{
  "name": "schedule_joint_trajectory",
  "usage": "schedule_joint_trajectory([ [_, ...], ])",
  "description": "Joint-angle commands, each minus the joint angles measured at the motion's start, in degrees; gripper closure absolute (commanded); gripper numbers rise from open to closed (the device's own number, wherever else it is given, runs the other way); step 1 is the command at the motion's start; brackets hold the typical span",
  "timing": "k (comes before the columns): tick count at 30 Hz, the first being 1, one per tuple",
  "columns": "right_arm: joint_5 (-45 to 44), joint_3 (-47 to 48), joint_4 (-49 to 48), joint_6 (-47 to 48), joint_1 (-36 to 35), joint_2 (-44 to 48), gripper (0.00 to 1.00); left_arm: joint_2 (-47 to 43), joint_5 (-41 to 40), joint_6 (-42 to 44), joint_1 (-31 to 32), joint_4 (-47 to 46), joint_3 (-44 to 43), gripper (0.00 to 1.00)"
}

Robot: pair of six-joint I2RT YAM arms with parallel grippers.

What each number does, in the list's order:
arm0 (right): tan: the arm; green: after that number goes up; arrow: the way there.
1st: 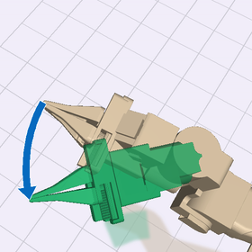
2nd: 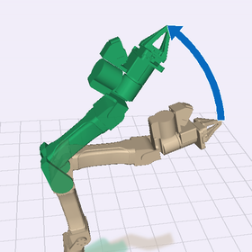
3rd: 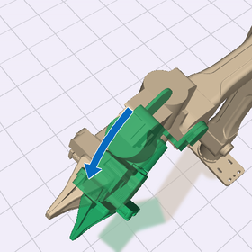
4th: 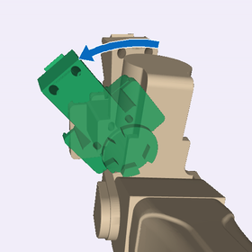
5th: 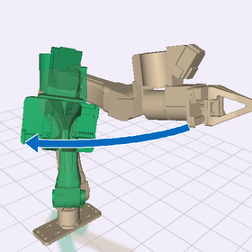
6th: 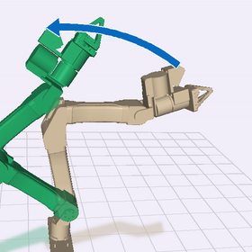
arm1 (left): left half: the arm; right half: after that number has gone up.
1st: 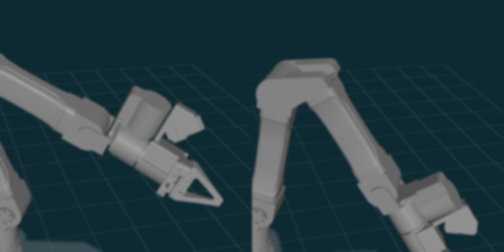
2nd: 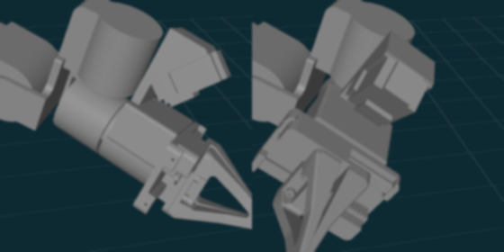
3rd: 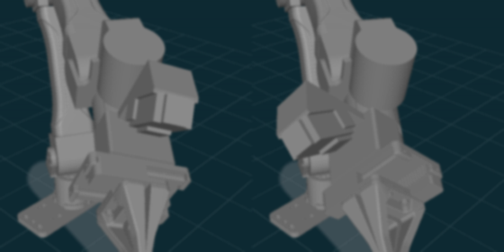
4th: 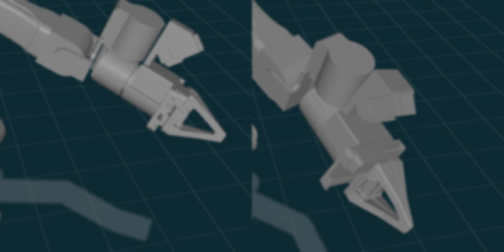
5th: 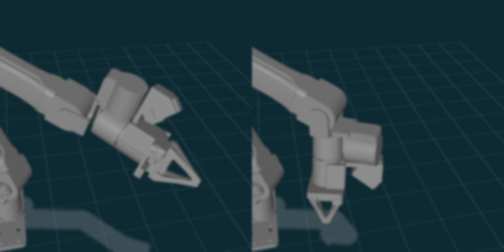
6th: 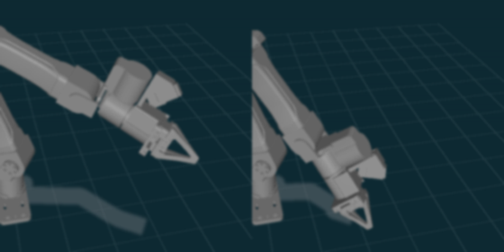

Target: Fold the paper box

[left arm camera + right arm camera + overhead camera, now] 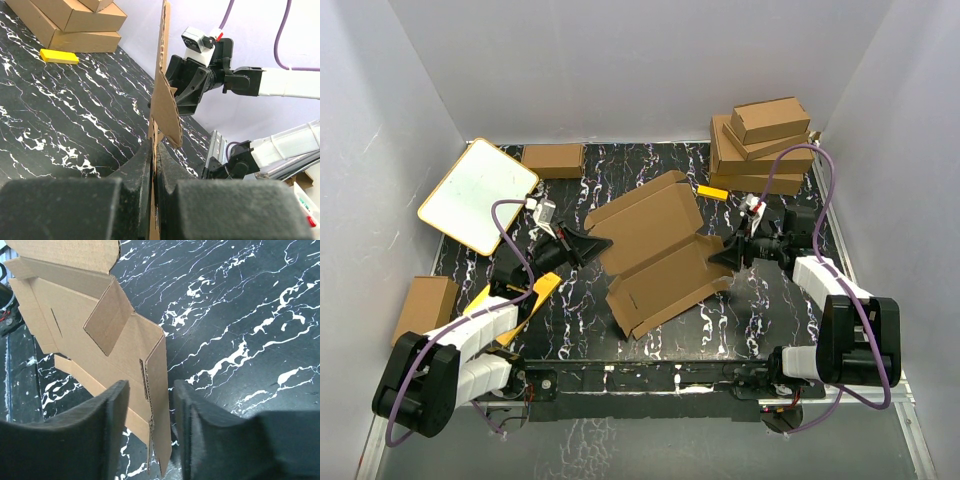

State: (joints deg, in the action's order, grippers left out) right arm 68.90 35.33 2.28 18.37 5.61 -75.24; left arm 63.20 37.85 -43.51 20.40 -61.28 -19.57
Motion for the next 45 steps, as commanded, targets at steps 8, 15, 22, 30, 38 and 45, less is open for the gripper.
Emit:
schedule_joint_trajectory([
  [8, 0.98, 2.62, 0.87, 7.01, -0.41, 0.7, 0.87, -2.32, 0.5, 1.99, -0.37, 2.23, -1.32, 0.95],
  [15, 1.18, 3.89, 4.47, 10.19, -0.4, 1.04, 0.9, -3.87, 4.01, 1.34, -2.92, 8.29, -4.38, 0.65],
  [22, 1.64, 4.18, 5.68, 11.34, -0.39, 1.3, 0.91, -1.48, 11.94, 1.41, -5.47, 16.68, -10.57, 0.59],
  [30, 2.02, 4.39, 6.67, 12.48, -0.41, 1.41, 0.91, 2.38, 17.6, 6.18, -6.72, 31.38, -18.77, 0.59],
  [38, 2.35, 4.48, 6.86, 12.57, -0.41, 1.33, 0.91, 4.88, 20.18, 11.61, -6.71, 40.87, -24.11, 0.72],
  [45, 2.63, 4.57, 7.1, 12.64, -0.4, 1.33, 0.91, 7.35, 21.54, 12.72, -6.77, 42.37, -26.27, 0.86],
])
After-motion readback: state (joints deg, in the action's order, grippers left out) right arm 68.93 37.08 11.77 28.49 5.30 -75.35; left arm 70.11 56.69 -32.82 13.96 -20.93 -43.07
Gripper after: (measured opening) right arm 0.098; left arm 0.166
